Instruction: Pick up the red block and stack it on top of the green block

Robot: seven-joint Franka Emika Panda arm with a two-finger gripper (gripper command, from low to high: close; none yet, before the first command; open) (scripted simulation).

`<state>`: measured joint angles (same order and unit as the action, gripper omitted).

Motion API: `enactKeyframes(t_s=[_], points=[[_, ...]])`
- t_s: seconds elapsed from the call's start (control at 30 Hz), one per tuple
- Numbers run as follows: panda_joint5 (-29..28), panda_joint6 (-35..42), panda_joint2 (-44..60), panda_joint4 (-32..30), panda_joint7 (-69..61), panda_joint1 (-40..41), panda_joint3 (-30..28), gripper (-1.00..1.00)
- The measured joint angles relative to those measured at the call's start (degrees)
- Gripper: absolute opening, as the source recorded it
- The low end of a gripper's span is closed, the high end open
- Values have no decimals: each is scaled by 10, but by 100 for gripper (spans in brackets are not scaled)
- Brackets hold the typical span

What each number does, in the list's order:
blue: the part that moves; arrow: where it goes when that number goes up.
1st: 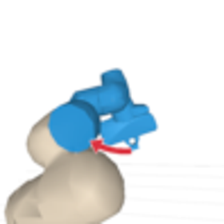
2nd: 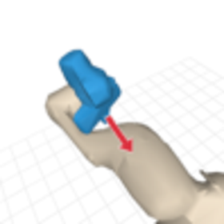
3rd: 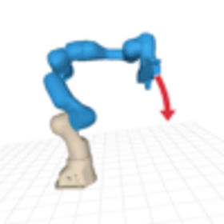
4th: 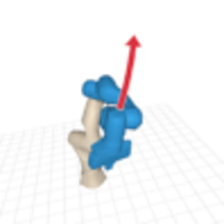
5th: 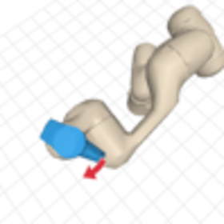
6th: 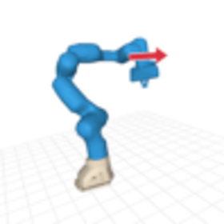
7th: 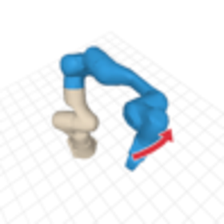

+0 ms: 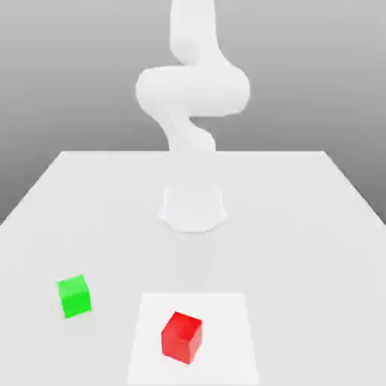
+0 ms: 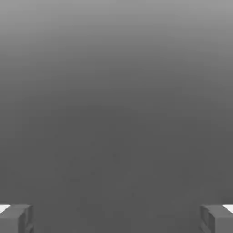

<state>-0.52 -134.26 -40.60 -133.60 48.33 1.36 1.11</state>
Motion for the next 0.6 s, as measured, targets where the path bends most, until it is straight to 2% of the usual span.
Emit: enactKeyframes(t_s=[0.3, 0.6], points=[[-22, -90, 191, -66, 93, 41, 30, 0], [-30, -179, 378, -131, 174, 58, 35, 0]])
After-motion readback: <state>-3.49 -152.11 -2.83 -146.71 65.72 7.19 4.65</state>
